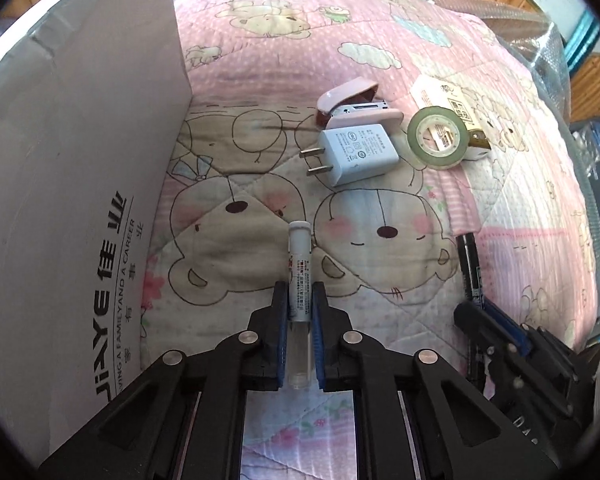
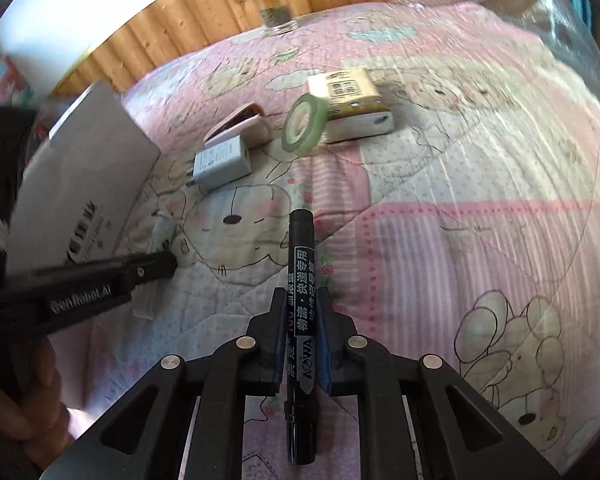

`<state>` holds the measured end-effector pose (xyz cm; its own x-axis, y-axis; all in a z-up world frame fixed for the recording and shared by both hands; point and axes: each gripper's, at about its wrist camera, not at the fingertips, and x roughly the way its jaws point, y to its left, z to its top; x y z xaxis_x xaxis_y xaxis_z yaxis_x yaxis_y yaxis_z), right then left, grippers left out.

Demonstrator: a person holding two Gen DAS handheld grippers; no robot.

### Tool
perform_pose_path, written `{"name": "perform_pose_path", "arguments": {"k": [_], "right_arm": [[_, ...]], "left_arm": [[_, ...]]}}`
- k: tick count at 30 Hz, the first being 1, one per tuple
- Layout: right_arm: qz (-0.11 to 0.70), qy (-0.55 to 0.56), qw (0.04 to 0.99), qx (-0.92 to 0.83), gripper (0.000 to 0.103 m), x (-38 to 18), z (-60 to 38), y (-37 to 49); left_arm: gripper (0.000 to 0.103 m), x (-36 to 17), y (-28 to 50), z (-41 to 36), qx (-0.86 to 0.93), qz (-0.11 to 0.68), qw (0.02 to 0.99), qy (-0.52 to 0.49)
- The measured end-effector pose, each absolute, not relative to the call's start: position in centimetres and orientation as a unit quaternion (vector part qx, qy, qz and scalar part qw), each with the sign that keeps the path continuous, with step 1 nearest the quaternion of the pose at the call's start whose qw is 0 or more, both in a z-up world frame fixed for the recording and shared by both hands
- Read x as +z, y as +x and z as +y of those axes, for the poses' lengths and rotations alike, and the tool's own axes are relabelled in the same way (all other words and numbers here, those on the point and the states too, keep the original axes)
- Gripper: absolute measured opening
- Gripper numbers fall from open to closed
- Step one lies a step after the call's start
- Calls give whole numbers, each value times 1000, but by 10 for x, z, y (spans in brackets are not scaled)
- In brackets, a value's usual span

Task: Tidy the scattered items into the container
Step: 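Lift the white tube with the left tool while the right tool lifts the black marker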

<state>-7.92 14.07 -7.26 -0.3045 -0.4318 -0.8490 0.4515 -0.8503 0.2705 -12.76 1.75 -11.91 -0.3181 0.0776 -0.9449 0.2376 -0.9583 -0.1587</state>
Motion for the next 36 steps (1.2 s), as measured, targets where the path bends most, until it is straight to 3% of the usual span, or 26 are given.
{"name": "perform_pose_path", "arguments": {"k": [7, 36], "right_arm": [[-49, 530, 280, -799, 14, -70, 163, -82], [17, 495, 310, -811, 15, -17, 156, -5]], "left_arm": [[11, -105, -103, 13, -804, 171, 46, 568], [11, -36, -28, 27, -843, 224, 45, 487]]}}
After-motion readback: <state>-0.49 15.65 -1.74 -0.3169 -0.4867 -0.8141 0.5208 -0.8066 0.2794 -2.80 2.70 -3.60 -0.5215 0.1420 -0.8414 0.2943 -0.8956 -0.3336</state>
